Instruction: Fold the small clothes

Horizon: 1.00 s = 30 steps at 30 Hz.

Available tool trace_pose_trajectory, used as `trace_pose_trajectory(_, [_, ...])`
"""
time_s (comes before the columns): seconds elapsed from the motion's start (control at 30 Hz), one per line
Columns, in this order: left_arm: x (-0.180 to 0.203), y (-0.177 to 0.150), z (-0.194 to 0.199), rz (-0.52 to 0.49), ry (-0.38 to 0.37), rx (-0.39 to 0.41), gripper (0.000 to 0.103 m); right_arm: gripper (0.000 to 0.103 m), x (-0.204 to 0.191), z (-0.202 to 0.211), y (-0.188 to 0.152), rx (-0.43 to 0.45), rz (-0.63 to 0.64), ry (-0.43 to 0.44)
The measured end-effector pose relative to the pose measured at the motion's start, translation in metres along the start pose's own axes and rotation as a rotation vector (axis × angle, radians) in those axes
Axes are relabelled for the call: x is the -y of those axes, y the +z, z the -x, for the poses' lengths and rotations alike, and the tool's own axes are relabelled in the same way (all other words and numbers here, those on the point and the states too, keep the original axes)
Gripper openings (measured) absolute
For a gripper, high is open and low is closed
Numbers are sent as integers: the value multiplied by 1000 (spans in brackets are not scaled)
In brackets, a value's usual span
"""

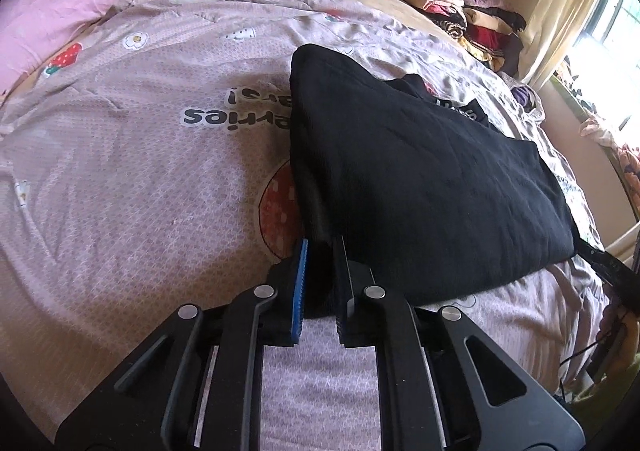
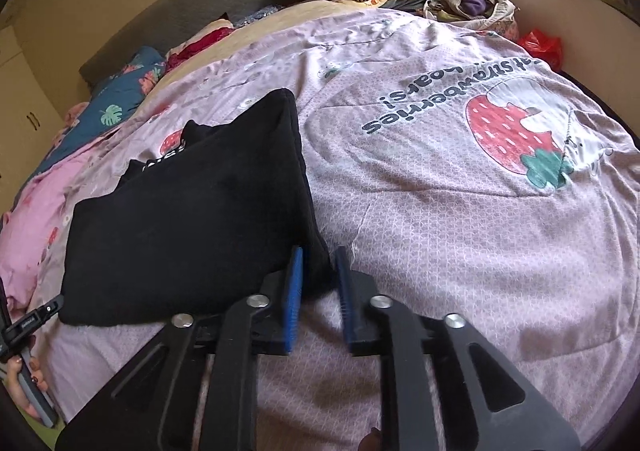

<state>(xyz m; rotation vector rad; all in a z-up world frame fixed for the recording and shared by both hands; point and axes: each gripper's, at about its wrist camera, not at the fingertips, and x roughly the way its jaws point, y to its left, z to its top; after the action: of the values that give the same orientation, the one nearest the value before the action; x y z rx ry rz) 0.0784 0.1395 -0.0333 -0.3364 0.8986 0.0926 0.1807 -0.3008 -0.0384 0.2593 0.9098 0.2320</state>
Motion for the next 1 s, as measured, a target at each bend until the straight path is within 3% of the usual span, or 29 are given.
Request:
trace_pose_trajectory(0.1, [0, -1, 3, -2, 4, 2, 5, 36, -4, 10, -4, 21, 10, 13])
trace_pose_trajectory(0.33, [2, -3, 8, -7, 10, 4, 6, 61, -20, 30, -9, 64, 53, 26])
trace_pose_trajectory(0.4, [2, -4, 11, -6, 5, 5, 13, 73, -24, 34, -11, 66, 61, 20])
trace_pose_trajectory(0.5, [4, -8, 15, -7, -9, 7, 22, 76, -27, 41, -14, 79, 55, 40])
trace_pose_trajectory(0.67, [7, -12, 18, -14, -21, 4, 35, 91, -33, 49, -17, 83, 54, 50])
trace_pose_trajectory(1.0, [11, -15, 31, -19, -38, 23, 78, 94, -59, 60, -24, 92, 124, 60])
